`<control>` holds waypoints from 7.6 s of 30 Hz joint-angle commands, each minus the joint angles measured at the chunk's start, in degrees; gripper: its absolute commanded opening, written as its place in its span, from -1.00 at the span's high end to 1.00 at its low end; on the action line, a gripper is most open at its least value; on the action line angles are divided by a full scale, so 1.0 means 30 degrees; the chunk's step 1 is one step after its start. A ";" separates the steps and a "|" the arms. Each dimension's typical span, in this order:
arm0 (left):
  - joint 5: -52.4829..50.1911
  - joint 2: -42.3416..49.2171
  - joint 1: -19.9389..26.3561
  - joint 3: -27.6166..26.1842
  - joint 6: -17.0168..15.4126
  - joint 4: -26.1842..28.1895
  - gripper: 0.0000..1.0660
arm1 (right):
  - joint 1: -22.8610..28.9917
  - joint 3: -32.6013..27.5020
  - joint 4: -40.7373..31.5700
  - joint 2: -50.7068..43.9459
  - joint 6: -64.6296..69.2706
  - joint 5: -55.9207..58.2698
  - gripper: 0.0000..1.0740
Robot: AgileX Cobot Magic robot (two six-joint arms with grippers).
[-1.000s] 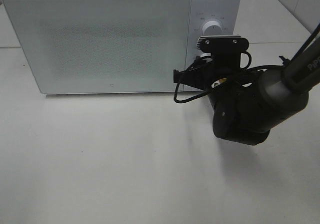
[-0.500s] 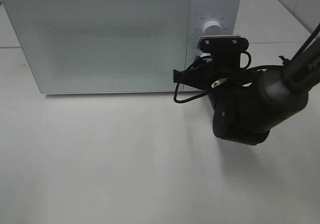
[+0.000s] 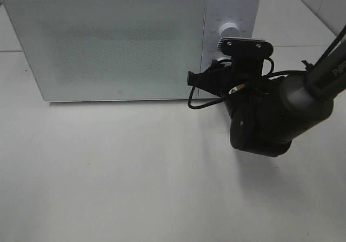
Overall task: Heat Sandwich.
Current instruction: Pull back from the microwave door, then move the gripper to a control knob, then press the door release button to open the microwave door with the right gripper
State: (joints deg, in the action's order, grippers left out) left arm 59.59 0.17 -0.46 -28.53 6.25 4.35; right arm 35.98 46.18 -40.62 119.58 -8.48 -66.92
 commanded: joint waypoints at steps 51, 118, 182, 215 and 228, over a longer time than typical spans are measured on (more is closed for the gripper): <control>-0.0038 0.0516 -0.0057 0.0057 -0.0134 0.0153 -0.83 | -0.0019 0.0172 0.3342 0.0000 3.2449 -0.1604 0.88; -0.0038 0.0516 -0.0057 0.0057 -0.0134 0.0153 -0.83 | 0.0000 -0.1776 0.4565 -0.2005 2.8705 0.0707 -0.39; -0.0038 0.0516 -0.0057 0.0057 -0.0134 0.0153 -0.83 | -0.0019 -0.4240 0.8747 -2.1639 -0.2617 3.6287 -0.39; -0.0038 0.0516 -0.0057 0.0057 -0.0134 0.0153 -0.83 | -0.7850 -0.4316 1.3541 -3.7261 0.2827 4.2151 -0.39; -0.0038 0.0516 -0.0057 0.0057 -0.0134 0.0153 -0.83 | -1.0542 -0.5749 1.3541 -4.0050 0.3113 4.2131 -0.39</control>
State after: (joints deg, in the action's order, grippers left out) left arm 59.59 0.17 -0.46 -28.53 6.25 4.35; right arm 5.10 29.05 0.00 0.46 0.46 59.82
